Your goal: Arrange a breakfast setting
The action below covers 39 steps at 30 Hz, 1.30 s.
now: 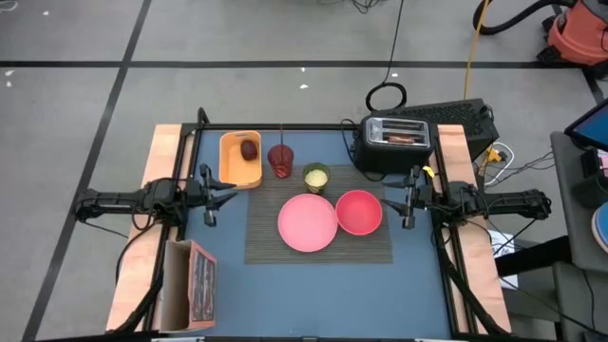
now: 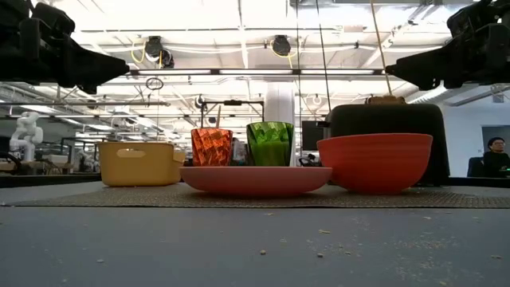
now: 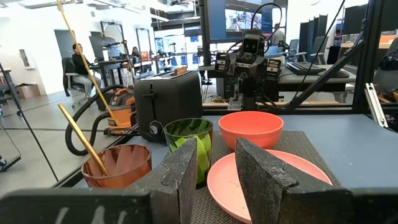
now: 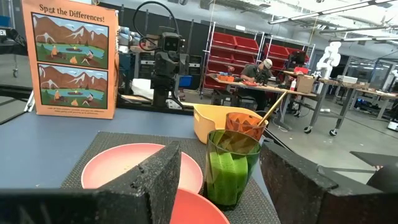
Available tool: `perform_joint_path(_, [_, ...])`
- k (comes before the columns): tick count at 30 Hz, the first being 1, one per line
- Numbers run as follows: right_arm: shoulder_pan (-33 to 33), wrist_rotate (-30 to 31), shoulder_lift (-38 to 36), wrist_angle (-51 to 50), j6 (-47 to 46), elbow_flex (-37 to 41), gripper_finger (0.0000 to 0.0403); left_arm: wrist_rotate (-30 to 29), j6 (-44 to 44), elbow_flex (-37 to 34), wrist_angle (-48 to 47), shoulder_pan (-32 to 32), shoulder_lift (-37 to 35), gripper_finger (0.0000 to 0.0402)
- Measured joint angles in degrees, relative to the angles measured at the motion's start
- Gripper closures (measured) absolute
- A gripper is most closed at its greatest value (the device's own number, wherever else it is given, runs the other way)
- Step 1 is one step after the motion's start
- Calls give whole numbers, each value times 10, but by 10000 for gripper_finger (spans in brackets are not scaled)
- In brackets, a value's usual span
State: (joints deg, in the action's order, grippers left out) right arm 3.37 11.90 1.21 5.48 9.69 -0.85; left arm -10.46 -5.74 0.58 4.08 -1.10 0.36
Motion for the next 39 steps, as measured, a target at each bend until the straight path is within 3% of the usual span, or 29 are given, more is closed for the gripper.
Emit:
perform_joint_path(24, [0,0,0,0,0,0,193,0,0,0,9,0,0,284])
perform_joint_path(33, [0,0,0,0,0,0,193,-1,6,0,81,0,0,284])
perform_joint_path(39, [0,0,0,0,0,0,193,-85,73,0,134,0,0,283])
